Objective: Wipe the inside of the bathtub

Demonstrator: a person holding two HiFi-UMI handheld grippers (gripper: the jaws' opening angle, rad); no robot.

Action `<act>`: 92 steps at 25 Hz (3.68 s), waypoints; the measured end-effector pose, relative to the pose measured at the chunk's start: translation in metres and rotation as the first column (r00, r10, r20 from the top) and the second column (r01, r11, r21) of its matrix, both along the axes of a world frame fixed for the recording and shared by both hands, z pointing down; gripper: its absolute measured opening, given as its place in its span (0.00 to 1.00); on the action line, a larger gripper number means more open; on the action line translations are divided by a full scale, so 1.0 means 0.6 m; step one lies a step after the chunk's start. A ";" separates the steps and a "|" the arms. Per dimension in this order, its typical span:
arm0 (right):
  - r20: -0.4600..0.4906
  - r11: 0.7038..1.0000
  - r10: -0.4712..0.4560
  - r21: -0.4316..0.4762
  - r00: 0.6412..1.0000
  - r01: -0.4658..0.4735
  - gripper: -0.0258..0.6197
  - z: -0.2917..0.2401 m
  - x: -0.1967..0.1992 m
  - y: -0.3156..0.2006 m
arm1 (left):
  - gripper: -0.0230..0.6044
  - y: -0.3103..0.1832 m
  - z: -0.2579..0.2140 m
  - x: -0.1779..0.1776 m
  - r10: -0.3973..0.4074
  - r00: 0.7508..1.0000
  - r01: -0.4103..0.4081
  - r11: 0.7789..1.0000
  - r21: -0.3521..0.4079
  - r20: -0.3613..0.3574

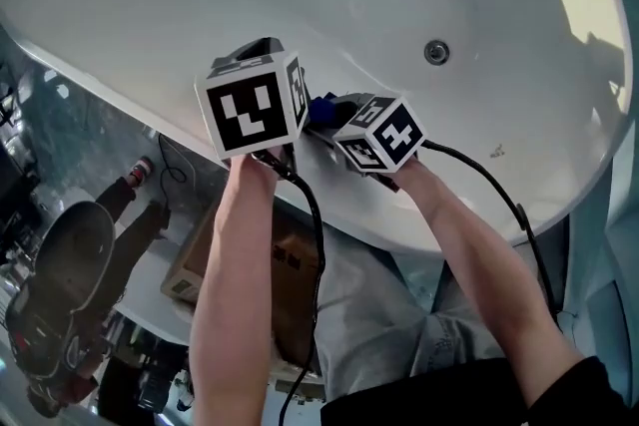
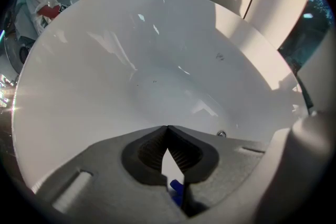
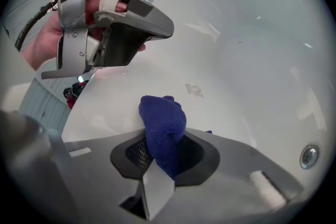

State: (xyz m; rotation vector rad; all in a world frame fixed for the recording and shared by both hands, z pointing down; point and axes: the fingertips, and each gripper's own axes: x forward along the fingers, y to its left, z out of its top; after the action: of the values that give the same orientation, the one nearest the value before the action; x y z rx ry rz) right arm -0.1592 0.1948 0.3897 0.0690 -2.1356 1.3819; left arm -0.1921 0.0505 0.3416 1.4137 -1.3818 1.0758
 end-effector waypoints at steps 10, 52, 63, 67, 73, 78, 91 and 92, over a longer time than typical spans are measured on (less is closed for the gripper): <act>0.084 0.997 -0.048 0.066 0.995 0.043 0.17 -0.100 0.018 0.042 | 0.04 0.035 -0.067 0.007 -0.030 0.999 0.030 0.999 0.032 0.026; -0.129 0.964 0.168 0.231 0.977 -0.135 0.18 0.017 0.234 -0.194 | 0.04 -0.019 0.035 0.109 0.144 0.989 -0.145 0.988 -0.051 -0.021; -0.232 0.976 0.185 0.159 0.955 -0.151 0.18 0.196 0.198 -0.209 | 0.04 -0.034 0.198 0.056 0.202 0.979 -0.201 0.969 -0.143 -0.013; -0.283 0.976 0.192 0.151 0.940 -0.154 0.18 0.258 0.199 -0.197 | 0.04 -0.037 0.250 0.041 0.244 0.970 -0.239 0.954 -0.183 0.007; -0.326 0.982 0.176 0.128 0.929 -0.141 0.18 0.330 0.191 -0.180 | 0.04 -0.043 0.304 0.018 0.201 0.980 -0.197 0.957 -0.211 -0.003; -0.370 0.992 0.117 0.095 0.922 -0.087 0.18 0.379 0.185 -0.166 | 0.04 -0.041 0.333 0.030 0.176 0.984 -0.178 0.959 -0.220 -0.028; -0.438 0.984 0.017 0.165 0.899 0.062 0.18 0.423 0.145 -0.144 | 0.04 -0.060 0.352 0.016 0.185 0.982 -0.187 0.960 -0.210 -0.032; -0.435 0.984 0.018 0.167 0.900 0.061 0.18 0.422 0.143 -0.143 | 0.04 -0.063 0.347 0.017 0.187 0.982 -0.188 0.961 -0.203 -0.027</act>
State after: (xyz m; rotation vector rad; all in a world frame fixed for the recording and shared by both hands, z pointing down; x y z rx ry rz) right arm -0.0733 0.1093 0.6430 0.3877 -1.8624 1.0394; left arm -0.1820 0.0129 0.5496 1.4144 -1.1115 1.2945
